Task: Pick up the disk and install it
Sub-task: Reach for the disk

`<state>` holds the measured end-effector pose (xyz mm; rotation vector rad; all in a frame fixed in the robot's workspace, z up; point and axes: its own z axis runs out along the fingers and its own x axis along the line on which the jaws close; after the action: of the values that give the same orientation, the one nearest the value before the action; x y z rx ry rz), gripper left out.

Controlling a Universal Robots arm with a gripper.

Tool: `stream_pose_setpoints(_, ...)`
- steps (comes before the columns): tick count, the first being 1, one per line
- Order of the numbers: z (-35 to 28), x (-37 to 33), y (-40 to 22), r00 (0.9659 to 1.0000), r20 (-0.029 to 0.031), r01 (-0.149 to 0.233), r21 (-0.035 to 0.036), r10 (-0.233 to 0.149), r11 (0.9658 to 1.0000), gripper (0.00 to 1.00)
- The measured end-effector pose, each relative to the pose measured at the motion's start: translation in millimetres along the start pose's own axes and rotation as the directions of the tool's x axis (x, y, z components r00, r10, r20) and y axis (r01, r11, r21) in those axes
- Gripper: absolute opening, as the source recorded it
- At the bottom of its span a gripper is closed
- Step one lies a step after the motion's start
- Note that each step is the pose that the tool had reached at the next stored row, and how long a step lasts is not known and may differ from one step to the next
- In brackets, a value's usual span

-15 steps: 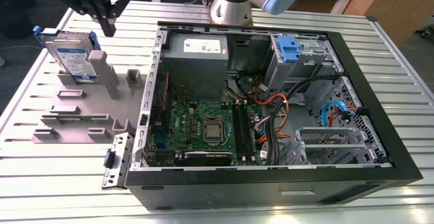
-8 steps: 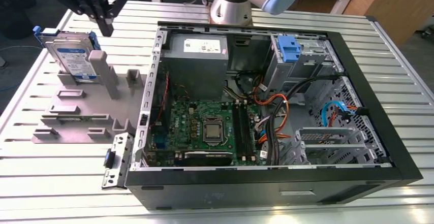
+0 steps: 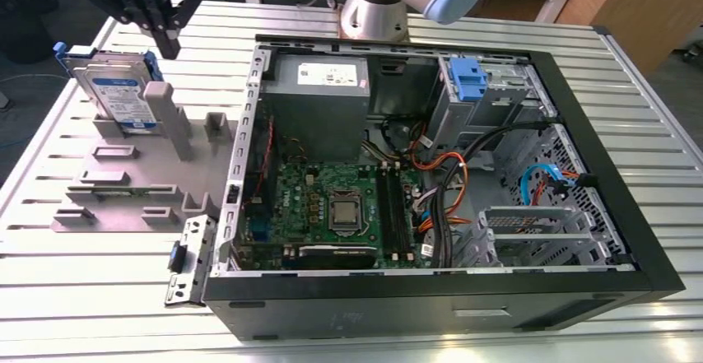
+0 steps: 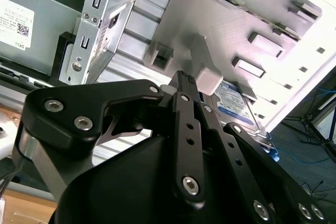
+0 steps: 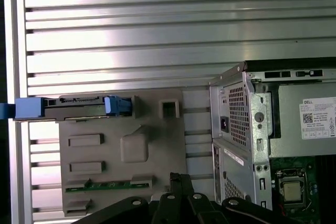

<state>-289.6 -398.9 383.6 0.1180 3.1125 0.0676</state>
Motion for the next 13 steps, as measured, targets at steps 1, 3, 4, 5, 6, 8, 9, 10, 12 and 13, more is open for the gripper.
stream_pose_setpoints(1,0.0,0.5,0.0,1.0,0.0001,0.0,0.0,0.0,1.0,0.11)
stream_pose_setpoints(3,0.0,1.5,-0.1,1.0,0.0,0.0,0.0,0.0,1.0,0.11)
stream_pose_setpoints(4,0.0,1.9,-0.2,1.0,0.0,0.0,0.0,0.0,1.0,0.11)
stream_pose_setpoints(5,0.0,2.5,-0.2,1.0,0.0,0.0,0.0,0.0,1.0,0.11)
stream_pose_setpoints(6,0.0,2.9,-0.2,1.0,0.0,0.0,0.0,0.0,1.0,0.11)
stream_pose_setpoints(8,0.0,3.9,-0.3,1.0,0.0,0.0,0.0,0.0,1.0,0.11)
stream_pose_setpoints(9,0.0,4.4,-0.3,1.0,-0.0001,0.0,0.0,0.0,1.0,0.11)
stream_pose_setpoints(10,0.0,4.9,-0.4,1.0,0.0,0.0,0.0,0.0,1.0,0.11)
stream_pose_setpoints(12,0.0,5.9,-0.5,1.0,0.0,0.0,0.0,0.0,1.0,0.11)
stream_pose_setpoints(13,0.0,6.4,-0.5,1.0,0.0,0.0,0.0,0.0,1.0,0.11)
